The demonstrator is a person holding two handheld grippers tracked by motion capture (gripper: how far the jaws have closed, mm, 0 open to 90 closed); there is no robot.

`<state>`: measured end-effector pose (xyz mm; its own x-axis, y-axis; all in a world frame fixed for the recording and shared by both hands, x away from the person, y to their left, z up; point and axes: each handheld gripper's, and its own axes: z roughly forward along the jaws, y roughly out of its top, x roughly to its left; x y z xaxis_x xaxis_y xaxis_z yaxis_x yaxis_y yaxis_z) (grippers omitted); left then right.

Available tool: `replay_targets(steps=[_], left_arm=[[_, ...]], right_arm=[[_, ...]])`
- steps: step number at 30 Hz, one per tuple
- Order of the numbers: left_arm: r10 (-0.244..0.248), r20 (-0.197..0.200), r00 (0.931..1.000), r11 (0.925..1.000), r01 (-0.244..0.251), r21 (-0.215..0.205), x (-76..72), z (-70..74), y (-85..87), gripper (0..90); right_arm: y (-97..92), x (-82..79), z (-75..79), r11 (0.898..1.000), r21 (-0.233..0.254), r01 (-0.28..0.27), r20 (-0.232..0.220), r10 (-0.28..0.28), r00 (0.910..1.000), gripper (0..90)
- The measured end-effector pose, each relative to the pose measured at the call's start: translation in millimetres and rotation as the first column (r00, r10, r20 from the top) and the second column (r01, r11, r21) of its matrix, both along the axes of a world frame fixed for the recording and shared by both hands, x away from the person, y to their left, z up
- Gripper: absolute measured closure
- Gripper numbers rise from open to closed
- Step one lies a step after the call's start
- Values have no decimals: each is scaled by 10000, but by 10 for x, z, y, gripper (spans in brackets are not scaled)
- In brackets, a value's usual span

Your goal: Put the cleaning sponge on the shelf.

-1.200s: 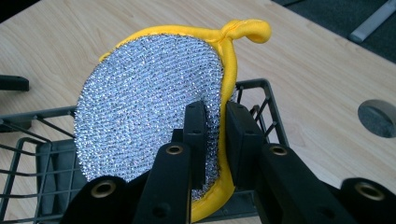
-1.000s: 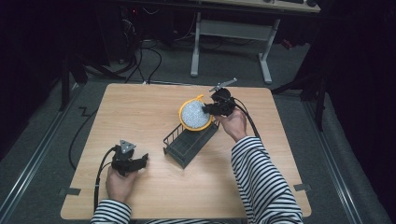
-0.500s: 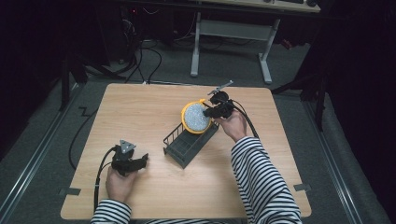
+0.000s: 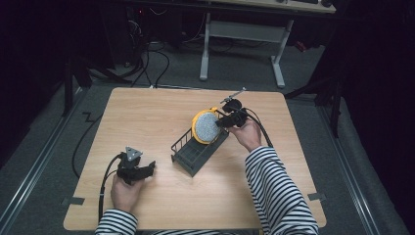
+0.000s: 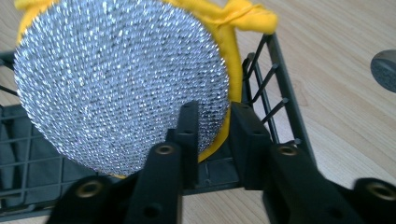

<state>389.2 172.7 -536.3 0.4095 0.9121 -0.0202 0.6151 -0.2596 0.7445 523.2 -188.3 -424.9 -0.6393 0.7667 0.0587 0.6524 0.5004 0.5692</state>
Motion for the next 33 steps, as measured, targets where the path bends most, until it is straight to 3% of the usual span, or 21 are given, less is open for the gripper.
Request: replay_targets(steps=[5,8,14,17,22,24,28,33], left_arm=[[-3,1,10000,10000,3,-3,0,0,0,308],[-2,2,10000,10000,2,-6,0,0,0,308],[-3,2,10000,10000,3,-3,0,0,0,307],[-13,-6,10000,10000,13,12,0,0,-2,307],[-17,12,10000,10000,17,60,-1,0,-6,306],[-7,20,10000,10000,6,46,-1,-1,-7,307],[-1,21,10000,10000,1,46,-2,-1,-8,307],[0,17,10000,10000,0,49,-2,-1,-8,307]], right_arm=[[-120,-107,131,9975,591,383,542,-416,9977,598],[-270,-195,192,9923,1037,681,889,-774,9930,586],[-584,-389,192,9840,1271,1247,1289,-1411,9816,585],[-849,-603,51,9733,1391,1824,1426,-2020,9690,581],[-1085,-793,-176,9629,1372,2322,1287,-2498,9597,582],[-1229,-908,-305,9498,1607,2683,1130,-2878,9510,582],[-1346,-1018,-383,9405,1739,2919,1084,-3129,9436,580],[-1407,-1131,-448,9362,1747,3049,1191,-3275,9373,575]])
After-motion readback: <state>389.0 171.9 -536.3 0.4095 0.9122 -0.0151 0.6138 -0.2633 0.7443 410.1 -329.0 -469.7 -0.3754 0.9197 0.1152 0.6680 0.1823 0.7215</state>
